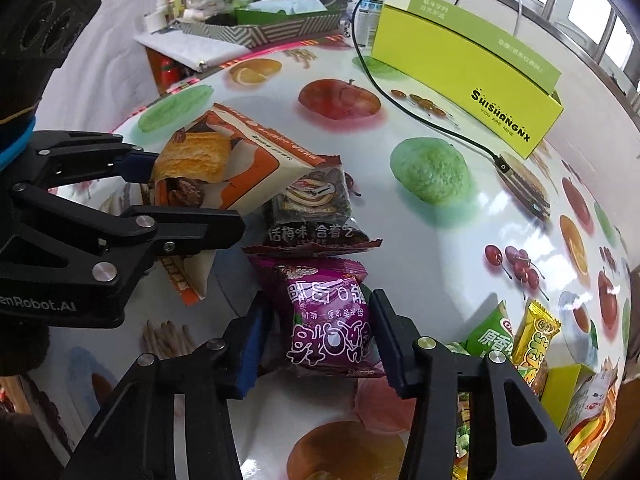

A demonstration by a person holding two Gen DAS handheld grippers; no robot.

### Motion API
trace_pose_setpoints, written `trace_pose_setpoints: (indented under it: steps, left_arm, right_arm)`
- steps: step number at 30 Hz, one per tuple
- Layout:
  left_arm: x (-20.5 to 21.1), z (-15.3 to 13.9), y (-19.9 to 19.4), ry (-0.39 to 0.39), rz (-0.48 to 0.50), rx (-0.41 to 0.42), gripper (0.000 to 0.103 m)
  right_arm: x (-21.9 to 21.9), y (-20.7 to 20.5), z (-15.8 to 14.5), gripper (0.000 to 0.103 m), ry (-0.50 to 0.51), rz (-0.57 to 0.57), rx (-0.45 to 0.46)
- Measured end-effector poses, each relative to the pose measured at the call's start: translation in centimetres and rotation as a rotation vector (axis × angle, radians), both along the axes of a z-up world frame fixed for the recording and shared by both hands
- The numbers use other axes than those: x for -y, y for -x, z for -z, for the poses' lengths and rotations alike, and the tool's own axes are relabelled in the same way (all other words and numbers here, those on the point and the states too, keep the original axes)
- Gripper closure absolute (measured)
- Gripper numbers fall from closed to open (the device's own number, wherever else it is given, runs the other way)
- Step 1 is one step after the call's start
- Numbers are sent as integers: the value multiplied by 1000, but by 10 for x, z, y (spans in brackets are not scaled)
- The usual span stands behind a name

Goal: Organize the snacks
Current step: 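Close the left tool on the orange pastry bag while the right tool grips the purple candy bag, then lift and carry the pastry bag and purple candy bag over the tray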

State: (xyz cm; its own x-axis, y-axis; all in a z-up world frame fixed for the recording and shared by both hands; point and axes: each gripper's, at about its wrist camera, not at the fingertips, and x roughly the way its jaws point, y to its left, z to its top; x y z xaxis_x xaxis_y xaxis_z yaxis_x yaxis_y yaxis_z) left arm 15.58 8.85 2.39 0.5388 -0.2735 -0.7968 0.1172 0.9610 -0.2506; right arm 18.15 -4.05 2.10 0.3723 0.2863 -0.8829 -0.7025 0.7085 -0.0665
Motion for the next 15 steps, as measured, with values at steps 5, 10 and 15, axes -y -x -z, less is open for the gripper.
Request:
trace_pose_setpoints:
  steps: [5, 10, 15]
  left_arm:
    - [-2, -5, 4, -9, -9, 16, 46]
    - [-2, -11, 9, -11, -7, 31, 46]
    - [-3, -17, 15, -10, -16, 45, 46]
  right_arm:
    - [0, 5, -1, 57, -10, -2, 6]
    - [1, 10, -7, 63, -28, 6, 25]
    - [-1, 15, -7, 63, -23, 2, 33]
